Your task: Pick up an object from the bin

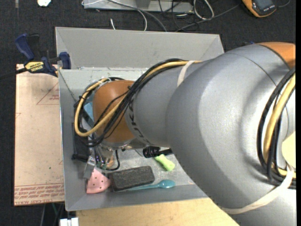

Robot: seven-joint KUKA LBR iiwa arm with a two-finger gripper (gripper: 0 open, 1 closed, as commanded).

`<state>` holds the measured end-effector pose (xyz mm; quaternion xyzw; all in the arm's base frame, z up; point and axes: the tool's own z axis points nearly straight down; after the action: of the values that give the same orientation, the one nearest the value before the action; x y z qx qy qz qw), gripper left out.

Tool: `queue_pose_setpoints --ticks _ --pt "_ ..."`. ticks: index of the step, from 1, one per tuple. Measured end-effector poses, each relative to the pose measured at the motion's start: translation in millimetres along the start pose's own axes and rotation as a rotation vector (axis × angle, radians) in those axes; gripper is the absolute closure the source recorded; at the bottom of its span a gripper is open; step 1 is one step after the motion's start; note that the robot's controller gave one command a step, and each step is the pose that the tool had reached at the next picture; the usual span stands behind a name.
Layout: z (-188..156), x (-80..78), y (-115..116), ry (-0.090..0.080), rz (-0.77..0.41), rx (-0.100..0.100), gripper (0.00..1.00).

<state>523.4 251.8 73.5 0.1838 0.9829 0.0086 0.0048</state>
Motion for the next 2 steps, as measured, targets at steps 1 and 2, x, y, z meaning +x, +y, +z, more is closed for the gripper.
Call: queue_pose_setpoints --ticks 1,2 --pt "-2.7 13.3 -3.3 0.012 -0.404 0.008 1.00" --pt "-2.7 13.3 -3.3 0.012 -0.403 0.008 1.00"
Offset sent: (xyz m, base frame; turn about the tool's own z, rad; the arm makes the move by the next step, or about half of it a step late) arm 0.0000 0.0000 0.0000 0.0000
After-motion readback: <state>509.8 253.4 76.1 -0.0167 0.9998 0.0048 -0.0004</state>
